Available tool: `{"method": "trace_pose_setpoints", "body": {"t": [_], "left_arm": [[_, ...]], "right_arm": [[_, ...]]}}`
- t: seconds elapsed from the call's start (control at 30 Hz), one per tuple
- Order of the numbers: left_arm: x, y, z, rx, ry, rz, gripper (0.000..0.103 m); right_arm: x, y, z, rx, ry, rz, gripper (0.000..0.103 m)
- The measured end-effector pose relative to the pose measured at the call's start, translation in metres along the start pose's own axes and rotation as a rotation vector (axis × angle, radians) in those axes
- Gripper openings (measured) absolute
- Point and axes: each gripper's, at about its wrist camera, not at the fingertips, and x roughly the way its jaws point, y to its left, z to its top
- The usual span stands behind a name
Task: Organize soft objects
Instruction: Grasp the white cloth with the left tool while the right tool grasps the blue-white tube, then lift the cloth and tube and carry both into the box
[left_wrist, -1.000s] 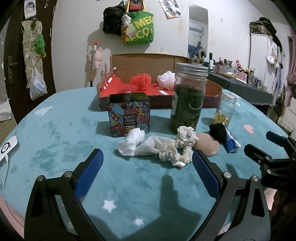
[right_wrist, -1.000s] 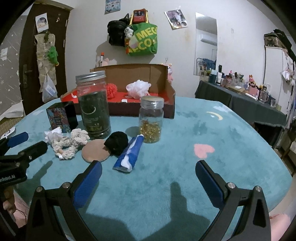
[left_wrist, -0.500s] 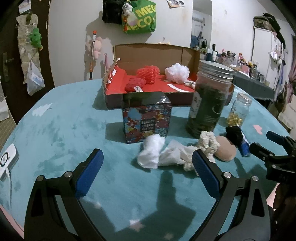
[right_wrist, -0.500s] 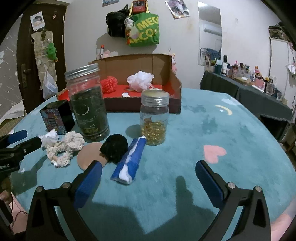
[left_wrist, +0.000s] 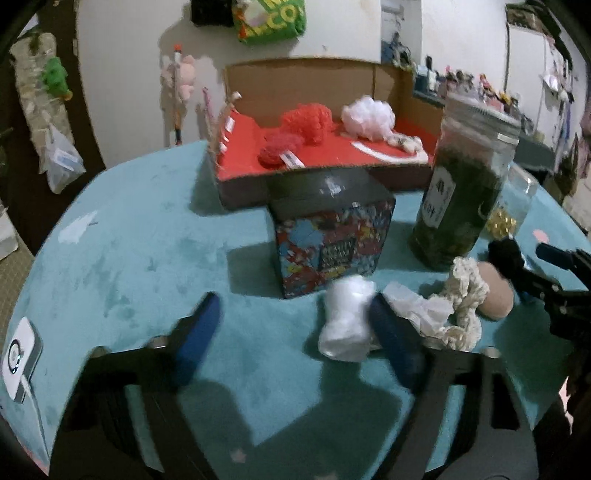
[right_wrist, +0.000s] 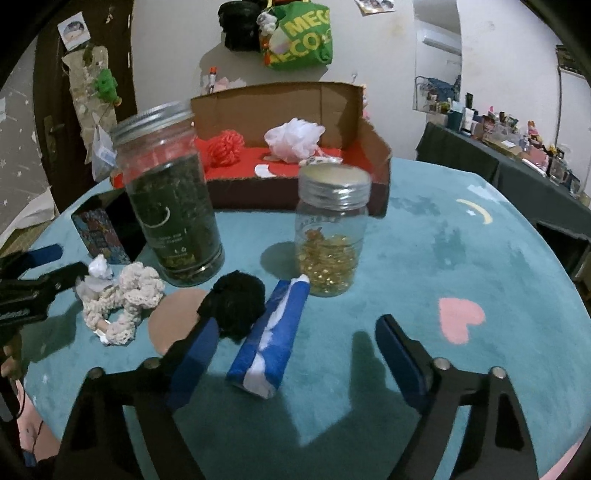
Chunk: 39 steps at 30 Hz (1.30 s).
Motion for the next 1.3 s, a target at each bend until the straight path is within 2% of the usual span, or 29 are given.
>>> {"method": "trace_pose_setpoints", "body": {"t": [0.03,0.1,0.13,0.17,0.2,0.27,0.37,0.47,0.8,1.3], "left_arm": [[0.005,0.0,0.0,0.004,0.02,-0.019,0.058],[0.011,-0.001,-0.001,0.006,0.04,-0.078,0.033],[0.012,-0.003,-0.001,0.011,0.046,-0.105,0.029],[0.012,-0.006,-0.001,0.019,0.048,-0.133,0.023],[0.011,-0.009,-0.002,0.024,0.048,-0.142,0.02],[0.01,-0.013,-0.003,0.034,0.046,-0.145,0.018],[0.005,-0.015,-0.005,0.034,0.035,-0.142,0.017],[-0.001,-0.014,-0.007,0.029,0.026,-0.136,0.016],[-0.02,-0.015,-0.006,0.033,-0.017,-0.133,0.016],[-0.026,-0.02,-0.005,0.045,-0.025,-0.146,0.016]], "right_arm": [[0.002,0.001,0.0,-0.006,0.006,0.011,0.076],[0.003,0.0,-0.001,-0.008,0.018,0.044,0.06],[0.004,0.0,-0.002,-0.005,0.026,0.069,0.041],[0.005,-0.001,-0.004,0.002,0.033,0.099,0.035],[0.003,-0.001,-0.005,-0.001,0.026,0.102,0.034],[0.0,-0.001,-0.006,-0.009,0.021,0.117,0.029],[-0.005,-0.006,-0.007,0.017,0.012,0.143,0.027],[-0.012,-0.008,-0.006,0.011,-0.01,0.127,0.026],[-0.029,-0.009,0.001,0.01,-0.053,0.157,0.025],[-0.032,-0.011,0.001,0.022,-0.053,0.167,0.025]]}}
